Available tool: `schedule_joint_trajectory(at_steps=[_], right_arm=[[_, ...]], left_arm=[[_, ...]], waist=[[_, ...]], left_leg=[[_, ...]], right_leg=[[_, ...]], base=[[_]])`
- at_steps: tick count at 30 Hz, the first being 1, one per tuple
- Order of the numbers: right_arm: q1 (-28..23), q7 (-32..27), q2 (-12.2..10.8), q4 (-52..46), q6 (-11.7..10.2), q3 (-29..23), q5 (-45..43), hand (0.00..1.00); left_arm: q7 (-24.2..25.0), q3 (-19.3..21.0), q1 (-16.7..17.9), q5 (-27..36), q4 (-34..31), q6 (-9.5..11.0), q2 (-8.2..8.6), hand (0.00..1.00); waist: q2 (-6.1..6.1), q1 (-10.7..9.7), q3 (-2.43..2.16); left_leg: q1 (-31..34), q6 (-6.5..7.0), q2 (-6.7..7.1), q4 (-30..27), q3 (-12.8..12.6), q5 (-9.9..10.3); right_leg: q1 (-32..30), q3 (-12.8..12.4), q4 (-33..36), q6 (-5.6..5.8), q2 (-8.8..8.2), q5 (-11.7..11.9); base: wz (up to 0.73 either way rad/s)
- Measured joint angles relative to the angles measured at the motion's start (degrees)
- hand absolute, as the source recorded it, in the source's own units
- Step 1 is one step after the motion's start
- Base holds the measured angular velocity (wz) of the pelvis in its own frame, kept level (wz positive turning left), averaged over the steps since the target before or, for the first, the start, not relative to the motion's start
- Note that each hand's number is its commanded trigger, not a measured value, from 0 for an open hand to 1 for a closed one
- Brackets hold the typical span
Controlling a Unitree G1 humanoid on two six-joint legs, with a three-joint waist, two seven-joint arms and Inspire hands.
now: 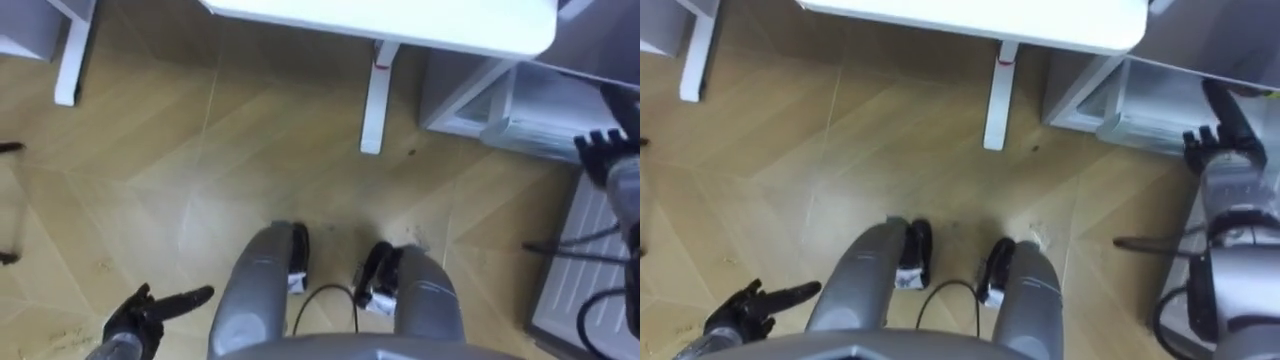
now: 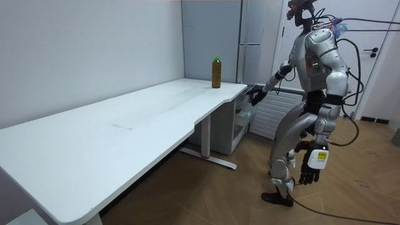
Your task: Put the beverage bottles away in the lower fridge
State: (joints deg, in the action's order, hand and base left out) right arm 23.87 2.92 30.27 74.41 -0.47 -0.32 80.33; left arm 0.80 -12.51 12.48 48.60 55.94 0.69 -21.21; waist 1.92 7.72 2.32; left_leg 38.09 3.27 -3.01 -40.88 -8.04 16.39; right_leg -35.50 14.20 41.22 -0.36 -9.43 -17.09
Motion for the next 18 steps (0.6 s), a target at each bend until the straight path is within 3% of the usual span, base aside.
schedule_joint_trajectory(at_steps=[7,9,11,15,18], right_arm=[[-8.5,9.7,-0.6,3.2,2.9,5.4,-14.5,0.0],[-12.1,11.6,-1.6,3.0,3.1,6.3,-15.9,0.0],[-17.3,14.1,-3.0,2.8,3.2,6.5,-19.6,0.0],[-24.1,17.0,-5.4,1.5,3.3,6.4,-23.2,0.0],[-27.9,17.7,-7.9,0.8,4.3,6.2,-23.3,0.0]], left_arm=[[2.4,3.5,-0.4,-3.3,5.1,-0.8,0.7,0.0],[2.4,3.8,-0.4,-4.4,6.0,-0.7,0.97,0.0],[2.7,5.4,0.4,-6.7,6.5,-0.9,1.82,0.0],[3.2,9.3,2.2,-8.4,5.9,-0.6,4.15,0.0],[3.1,10.7,3.5,-8.2,5.9,-0.3,5.44,0.0]], waist=[[-0.28,-0.7,-0.18],[-0.17,-0.5,-0.47],[-0.3,-1.0,-1.07],[0.06,-1.3,-1.38],[1.11,-1.4,-1.72]], left_leg=[[-11.5,-0.75,1.5,10.2,0.7,-1.8],[-15.2,-1.05,1.76,13.1,1.0,-2.2],[-20.0,-1.38,1.98,16.3,1.5,-2.4],[-27.0,-1.82,2.51,20.1,1.7,-2.6],[-32.1,-2.21,2.8,23.3,1.7,-2.9]], right_leg=[[11.7,1.4,-9.6,1.06,0.79,1.4],[15.6,2.2,-12.3,1.26,1.07,1.6],[21.1,3.3,-15.7,1.53,1.56,1.9],[28.2,4.0,-20.1,2.01,2.11,2.2],[33.2,3.9,-23.6,2.3,2.79,2.5]], base=[[0.09],[0.19],[0.17],[0.02],[-0.04]])
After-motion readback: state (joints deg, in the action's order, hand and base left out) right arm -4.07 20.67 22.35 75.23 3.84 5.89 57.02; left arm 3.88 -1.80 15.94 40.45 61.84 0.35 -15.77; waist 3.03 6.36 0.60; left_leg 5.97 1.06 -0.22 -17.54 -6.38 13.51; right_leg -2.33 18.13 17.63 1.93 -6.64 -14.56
